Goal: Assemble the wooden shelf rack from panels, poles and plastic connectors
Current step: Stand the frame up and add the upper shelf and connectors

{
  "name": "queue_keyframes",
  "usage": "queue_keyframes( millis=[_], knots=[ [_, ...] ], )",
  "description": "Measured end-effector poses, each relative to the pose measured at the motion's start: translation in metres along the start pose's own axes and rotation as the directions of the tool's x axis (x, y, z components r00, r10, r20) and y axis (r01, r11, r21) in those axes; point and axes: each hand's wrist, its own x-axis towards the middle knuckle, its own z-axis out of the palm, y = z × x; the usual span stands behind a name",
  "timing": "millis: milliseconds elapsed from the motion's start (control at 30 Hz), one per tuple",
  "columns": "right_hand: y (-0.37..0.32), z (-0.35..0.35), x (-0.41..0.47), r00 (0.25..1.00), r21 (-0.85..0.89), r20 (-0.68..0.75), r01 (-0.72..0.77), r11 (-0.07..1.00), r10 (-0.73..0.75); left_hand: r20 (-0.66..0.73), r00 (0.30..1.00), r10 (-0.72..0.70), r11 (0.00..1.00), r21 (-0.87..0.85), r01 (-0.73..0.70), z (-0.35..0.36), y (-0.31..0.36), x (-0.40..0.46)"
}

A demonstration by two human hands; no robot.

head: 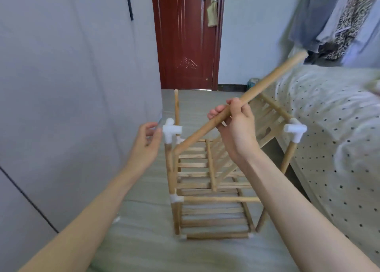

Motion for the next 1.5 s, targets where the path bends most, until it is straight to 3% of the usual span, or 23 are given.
queue_keyframes(
  millis=[167,267,333,433,733,1100,1500],
  knots=[
    [-0.012,-0.042,0.033,0.961,0.361,-0.244,-0.036,0.932,0.132,0.057,0.984,-0.169,0.979,-0.105,0.175,0.034,-0.001,0.017],
    [-0.009,-0.052,0.046,0.943,0.489,-0.268,-0.043,0.871,0.197,0.062,0.968,-0.243,0.957,-0.150,0.250,0.044,-0.008,0.025],
    [-0.005,-0.052,0.051,0.943,0.524,-0.262,-0.041,0.851,0.207,0.076,0.945,-0.319,0.894,-0.308,0.326,0.044,-0.010,0.031],
    [0.005,-0.045,0.056,0.939,0.565,-0.246,-0.061,0.823,0.239,0.098,0.935,-0.342,0.845,-0.403,0.352,0.043,-0.013,0.036],
    [0.027,-0.029,0.056,0.909,0.663,-0.217,-0.129,0.738,0.354,0.087,0.937,-0.338,0.841,-0.420,0.342,0.040,-0.019,0.040],
    [0.024,-0.028,0.047,0.913,0.670,-0.216,-0.120,0.733,0.347,-0.023,0.950,-0.312,0.893,-0.349,0.285,0.050,-0.016,0.036],
    [0.045,-0.009,0.038,0.907,0.667,-0.200,-0.151,0.730,0.371,0.032,0.942,-0.335,0.870,-0.374,0.322,0.042,-0.019,0.033]
  ],
)
